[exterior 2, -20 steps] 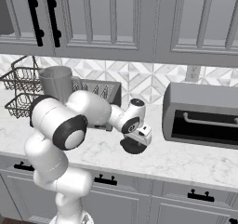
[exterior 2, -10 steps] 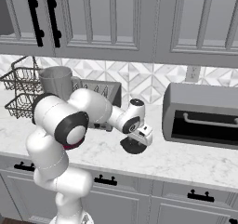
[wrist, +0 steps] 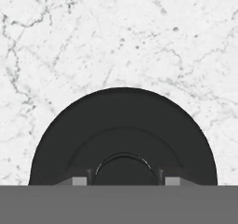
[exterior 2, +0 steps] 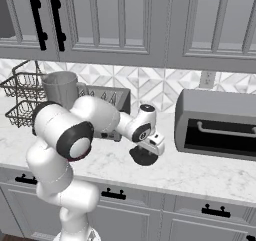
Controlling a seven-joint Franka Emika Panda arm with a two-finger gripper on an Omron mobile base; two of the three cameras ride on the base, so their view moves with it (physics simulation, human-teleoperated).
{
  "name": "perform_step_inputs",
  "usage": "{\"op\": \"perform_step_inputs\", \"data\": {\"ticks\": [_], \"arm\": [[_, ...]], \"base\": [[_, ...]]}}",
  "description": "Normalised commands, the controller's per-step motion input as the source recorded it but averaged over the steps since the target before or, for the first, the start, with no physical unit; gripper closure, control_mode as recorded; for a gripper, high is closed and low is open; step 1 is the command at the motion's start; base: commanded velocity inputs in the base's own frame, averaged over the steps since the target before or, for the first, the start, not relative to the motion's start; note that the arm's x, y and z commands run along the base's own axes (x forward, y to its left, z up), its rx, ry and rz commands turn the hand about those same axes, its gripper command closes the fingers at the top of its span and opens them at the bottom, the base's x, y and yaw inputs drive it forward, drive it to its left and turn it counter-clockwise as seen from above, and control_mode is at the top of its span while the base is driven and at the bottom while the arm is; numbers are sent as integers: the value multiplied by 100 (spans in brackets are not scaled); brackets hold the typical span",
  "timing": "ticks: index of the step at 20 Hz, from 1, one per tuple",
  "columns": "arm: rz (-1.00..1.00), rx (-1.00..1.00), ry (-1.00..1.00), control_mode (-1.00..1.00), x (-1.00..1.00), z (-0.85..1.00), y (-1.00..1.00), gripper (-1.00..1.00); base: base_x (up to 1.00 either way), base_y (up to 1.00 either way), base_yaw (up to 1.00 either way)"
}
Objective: Close the lid blender by securely placing the lid on top.
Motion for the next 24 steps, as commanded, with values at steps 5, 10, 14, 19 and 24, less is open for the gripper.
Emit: {"op": "perform_step_inputs", "data": {"ticks": [5, 10, 14, 19, 24], "arm": [[0, -5, -8, -100, -26, 47, 0, 100], [0, -8, -14, -100, -42, 76, 3, 100], [0, -7, -18, -100, -43, 81, 18, 100], [0, -2, -18, -100, -21, 89, 33, 100], [0, 0, -12, -100, -9, 85, 43, 100]], "base": [[0, 0, 0], [0, 0, 0], [0, 0, 0], [0, 0, 0], [0, 0, 0]]}}
